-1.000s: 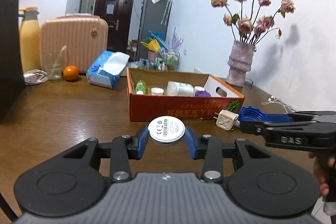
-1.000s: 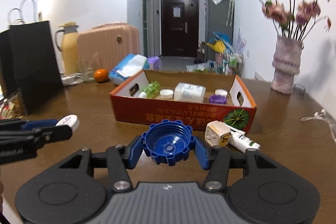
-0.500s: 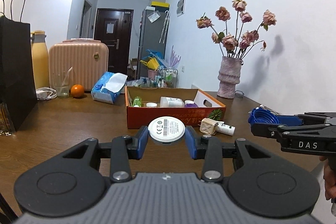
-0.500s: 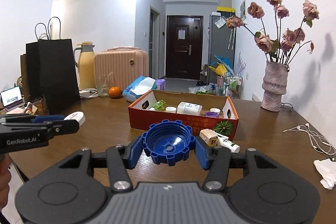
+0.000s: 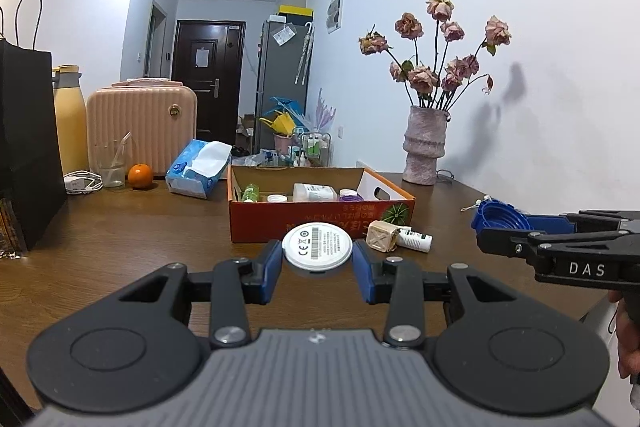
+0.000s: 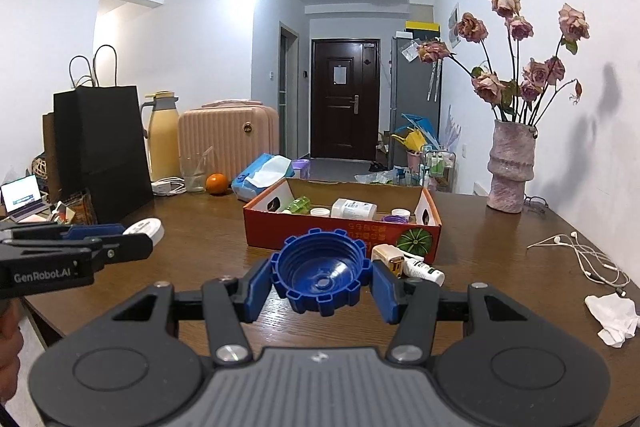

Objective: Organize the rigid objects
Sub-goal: 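Drop the white disc into the box with the left tool while the right tool drops the blue cap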

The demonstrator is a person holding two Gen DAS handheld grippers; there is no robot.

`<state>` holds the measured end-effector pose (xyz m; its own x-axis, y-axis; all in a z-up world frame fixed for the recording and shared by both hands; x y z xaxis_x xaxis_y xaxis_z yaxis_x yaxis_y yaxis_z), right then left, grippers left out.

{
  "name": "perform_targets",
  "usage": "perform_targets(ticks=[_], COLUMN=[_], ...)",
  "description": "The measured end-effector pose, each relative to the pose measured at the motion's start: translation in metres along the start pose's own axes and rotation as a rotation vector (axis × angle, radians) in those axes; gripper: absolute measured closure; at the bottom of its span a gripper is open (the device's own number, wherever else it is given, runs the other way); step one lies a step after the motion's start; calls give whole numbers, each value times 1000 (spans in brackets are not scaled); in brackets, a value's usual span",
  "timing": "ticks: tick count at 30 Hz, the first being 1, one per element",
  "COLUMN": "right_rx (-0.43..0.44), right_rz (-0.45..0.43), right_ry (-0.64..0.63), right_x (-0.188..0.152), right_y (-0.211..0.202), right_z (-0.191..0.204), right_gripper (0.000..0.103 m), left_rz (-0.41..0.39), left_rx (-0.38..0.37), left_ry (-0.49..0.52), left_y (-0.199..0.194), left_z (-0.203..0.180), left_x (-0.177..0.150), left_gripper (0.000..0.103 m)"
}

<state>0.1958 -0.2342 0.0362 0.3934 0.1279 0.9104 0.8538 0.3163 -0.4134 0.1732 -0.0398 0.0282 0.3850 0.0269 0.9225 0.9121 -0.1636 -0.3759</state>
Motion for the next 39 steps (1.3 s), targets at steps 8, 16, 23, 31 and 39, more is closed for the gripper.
perform_targets(ticks=[8,16,23,31,39], right_rx=[11,2,0,14,49], right_rz=[34,52,58,62,66], right_ry=[2,6,-12,-38,-88], right_x=[6,24,44,69,97], right_y=[32,77,119,173,225], right_z=[-6,-22,-34,-45,-49], right_gripper=[50,50,50,50,50], left_rz=[33,45,39,37,42], left_rx=[7,21,31,33,-7], left_ry=[-9,-12,-7,27,40], left_y=[29,74,114,163,218], left_z=[9,26,40,52,67], left_x=[4,25,44,64,97], left_gripper=[64,64,64,64,64])
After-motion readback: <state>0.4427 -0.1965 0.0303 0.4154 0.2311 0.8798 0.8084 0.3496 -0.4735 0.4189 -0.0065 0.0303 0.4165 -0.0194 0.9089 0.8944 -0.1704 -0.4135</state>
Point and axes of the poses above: each gripper's, at about its wrist camera, not at the fingertips, and y roughly the way its jaws point, z to its left, x to its top, the point moved 7 cm from there along y, roughly the way its jaws point, and after that the axes turned 5 degrees about z, right-handed, at the moved point
